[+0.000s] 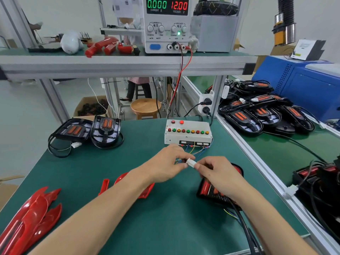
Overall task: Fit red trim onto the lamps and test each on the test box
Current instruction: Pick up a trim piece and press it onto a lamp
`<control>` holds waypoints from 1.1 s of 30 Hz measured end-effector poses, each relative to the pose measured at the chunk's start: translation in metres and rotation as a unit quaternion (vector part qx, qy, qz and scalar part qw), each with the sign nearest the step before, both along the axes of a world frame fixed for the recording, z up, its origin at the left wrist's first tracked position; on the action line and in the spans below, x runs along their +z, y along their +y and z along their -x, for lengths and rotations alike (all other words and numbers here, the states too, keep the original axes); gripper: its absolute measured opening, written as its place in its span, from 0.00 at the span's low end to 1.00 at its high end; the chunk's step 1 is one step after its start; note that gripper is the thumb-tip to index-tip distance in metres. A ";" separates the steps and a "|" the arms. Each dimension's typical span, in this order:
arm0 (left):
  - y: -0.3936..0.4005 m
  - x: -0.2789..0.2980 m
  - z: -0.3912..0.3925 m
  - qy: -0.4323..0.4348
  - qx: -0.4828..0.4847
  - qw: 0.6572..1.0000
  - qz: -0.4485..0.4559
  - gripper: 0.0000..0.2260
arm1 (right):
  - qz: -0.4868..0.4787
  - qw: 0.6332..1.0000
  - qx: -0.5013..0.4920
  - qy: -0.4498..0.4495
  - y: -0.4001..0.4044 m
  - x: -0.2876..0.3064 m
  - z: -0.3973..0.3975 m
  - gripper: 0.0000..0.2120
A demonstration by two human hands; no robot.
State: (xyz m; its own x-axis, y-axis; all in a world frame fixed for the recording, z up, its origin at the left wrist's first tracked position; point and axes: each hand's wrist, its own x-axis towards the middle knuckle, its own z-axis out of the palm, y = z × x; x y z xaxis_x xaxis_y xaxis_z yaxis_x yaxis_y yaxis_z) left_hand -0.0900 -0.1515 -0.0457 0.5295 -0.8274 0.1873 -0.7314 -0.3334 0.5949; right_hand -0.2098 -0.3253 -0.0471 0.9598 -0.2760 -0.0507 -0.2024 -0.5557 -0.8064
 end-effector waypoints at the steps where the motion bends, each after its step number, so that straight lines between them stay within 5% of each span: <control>1: 0.000 0.000 -0.001 -0.009 -0.005 1.000 0.001 0.14 | 0.005 1.000 0.000 -0.003 0.000 0.000 0.000 0.16; 12: 0.004 0.014 -0.008 -0.222 -0.202 0.948 -0.103 0.07 | -0.051 0.997 0.041 0.048 0.005 0.000 0.007 0.11; 20: 0.018 0.027 -0.012 -0.283 -0.198 0.938 -0.023 0.11 | -0.087 0.995 0.036 0.028 0.014 0.009 0.011 0.10; 33: 0.021 0.016 -0.011 -0.302 -0.231 0.922 -0.078 0.11 | -0.089 0.996 0.019 0.025 0.028 0.004 0.019 0.11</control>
State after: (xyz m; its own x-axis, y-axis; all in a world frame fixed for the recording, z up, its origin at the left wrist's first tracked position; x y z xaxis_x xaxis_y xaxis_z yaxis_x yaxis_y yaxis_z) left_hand -0.0787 -0.1307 -0.0298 -0.0480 -0.9803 0.1914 -0.9988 0.0496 0.0037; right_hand -0.2285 -0.2977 -0.0435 0.9645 -0.2218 -0.1436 -0.2263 -0.4130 -0.8822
